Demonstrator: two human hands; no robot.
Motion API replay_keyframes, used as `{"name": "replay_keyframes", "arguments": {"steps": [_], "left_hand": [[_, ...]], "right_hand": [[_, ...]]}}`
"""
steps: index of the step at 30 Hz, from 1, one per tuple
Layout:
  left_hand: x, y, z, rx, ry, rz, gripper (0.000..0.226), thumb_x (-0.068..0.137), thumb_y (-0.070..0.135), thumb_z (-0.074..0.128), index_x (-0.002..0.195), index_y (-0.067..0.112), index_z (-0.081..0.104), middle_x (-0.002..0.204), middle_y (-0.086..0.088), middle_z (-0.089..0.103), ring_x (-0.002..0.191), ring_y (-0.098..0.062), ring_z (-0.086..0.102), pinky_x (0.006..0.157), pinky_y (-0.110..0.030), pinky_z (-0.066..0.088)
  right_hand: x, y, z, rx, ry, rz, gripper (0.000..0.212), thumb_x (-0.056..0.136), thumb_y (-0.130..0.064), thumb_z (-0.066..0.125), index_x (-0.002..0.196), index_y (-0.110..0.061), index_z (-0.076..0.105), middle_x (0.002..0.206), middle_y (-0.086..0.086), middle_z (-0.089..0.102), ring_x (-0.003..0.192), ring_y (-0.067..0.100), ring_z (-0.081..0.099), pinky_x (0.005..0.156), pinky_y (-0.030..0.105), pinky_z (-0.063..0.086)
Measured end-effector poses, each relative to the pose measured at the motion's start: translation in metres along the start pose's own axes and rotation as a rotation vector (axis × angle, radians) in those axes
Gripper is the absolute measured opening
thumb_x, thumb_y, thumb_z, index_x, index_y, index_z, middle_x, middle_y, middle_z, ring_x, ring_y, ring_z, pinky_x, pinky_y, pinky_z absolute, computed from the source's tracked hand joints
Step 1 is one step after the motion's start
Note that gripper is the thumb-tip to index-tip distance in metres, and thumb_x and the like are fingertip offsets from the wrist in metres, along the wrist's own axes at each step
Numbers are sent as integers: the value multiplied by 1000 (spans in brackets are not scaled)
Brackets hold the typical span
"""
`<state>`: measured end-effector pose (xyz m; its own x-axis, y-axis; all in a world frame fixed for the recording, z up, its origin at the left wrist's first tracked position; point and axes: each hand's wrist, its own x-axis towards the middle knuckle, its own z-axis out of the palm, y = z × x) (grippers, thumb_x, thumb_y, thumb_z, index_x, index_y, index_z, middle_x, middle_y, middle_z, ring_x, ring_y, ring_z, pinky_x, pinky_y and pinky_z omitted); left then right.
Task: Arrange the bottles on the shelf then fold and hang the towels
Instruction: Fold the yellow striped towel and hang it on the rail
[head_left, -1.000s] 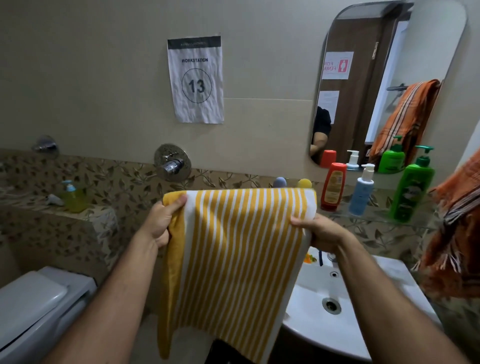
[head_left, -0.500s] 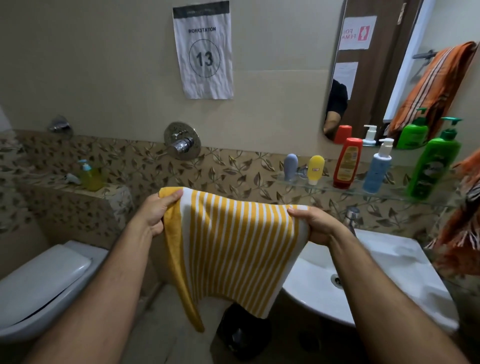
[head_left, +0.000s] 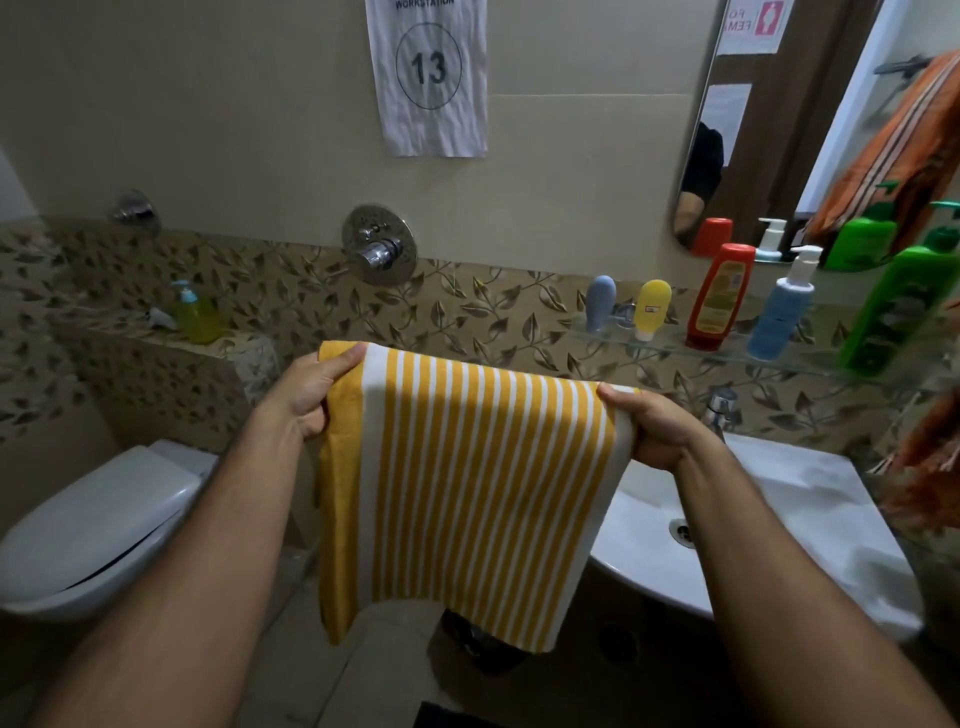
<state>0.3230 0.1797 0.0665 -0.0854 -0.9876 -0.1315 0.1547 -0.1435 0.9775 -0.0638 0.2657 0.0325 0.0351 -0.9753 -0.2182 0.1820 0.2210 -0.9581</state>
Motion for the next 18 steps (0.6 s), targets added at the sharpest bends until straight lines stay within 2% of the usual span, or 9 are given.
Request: {"name": "replay_keyframes", "arguments": {"steps": [2, 4, 6, 8, 12, 14, 16, 18], "left_hand": [[-1, 3, -5, -17, -36, -27, 31, 81, 31, 72, 104, 11, 67, 92, -10, 75, 80, -23, 73, 58, -34, 59], [-1, 8, -9, -76, -70, -38, 41, 73, 39, 73, 104, 12, 69, 94, -11, 76, 86, -25, 72, 63, -38, 60], [-1, 12, -12, -132, -109, -22, 37, 72, 39, 72, 95, 11, 76, 95, -12, 76, 87, -24, 73, 64, -39, 61], [-2, 13, -14, -142, -137, 8, 24, 74, 34, 71, 83, 14, 81, 98, -11, 76, 86, -21, 74, 62, -38, 60], [4, 3, -33, -213, -251, 131, 22, 85, 28, 65, 98, 18, 79, 111, -11, 73, 100, -22, 71, 75, -41, 60], [6, -16, -39, -218, -302, 72, 35, 79, 38, 73, 106, 17, 77, 115, -11, 71, 109, -25, 67, 86, -47, 57], [6, -40, -39, -136, -249, -48, 44, 76, 36, 72, 112, 10, 71, 117, -15, 70, 113, -30, 64, 93, -49, 52], [7, -54, -35, -70, -126, -79, 41, 76, 27, 68, 111, 6, 67, 118, -20, 67, 105, -29, 65, 87, -43, 52]], "right_hand": [[-1, -1, -2, 144, 11, -103, 55, 85, -30, 62, 133, -3, 56, 125, 20, 65, 115, 37, 61, 96, 51, 51], [-7, -5, -2, 259, -65, -181, 50, 90, -29, 56, 133, -3, 55, 126, 21, 64, 117, 37, 61, 94, 50, 54], [-12, -13, 4, 149, -114, -179, 43, 89, -23, 62, 129, -7, 59, 126, 20, 65, 114, 35, 64, 87, 47, 57], [-12, -20, 12, 36, -49, -164, 41, 86, -15, 68, 125, -4, 62, 120, 21, 68, 107, 36, 67, 80, 43, 60], [-10, -34, 36, 149, 44, -201, 42, 88, -18, 63, 126, 1, 60, 113, 21, 70, 102, 33, 69, 83, 43, 59], [-7, -37, 49, 196, 79, -219, 36, 93, -19, 60, 124, 0, 60, 110, 21, 70, 99, 32, 69, 84, 44, 58], [-3, -37, 60, 206, 122, -204, 33, 97, -18, 56, 123, 2, 59, 107, 21, 68, 95, 30, 68, 84, 45, 57], [-1, -32, 67, 196, 153, -172, 32, 98, -16, 56, 123, 4, 59, 104, 22, 67, 91, 30, 67, 85, 45, 56]]}}
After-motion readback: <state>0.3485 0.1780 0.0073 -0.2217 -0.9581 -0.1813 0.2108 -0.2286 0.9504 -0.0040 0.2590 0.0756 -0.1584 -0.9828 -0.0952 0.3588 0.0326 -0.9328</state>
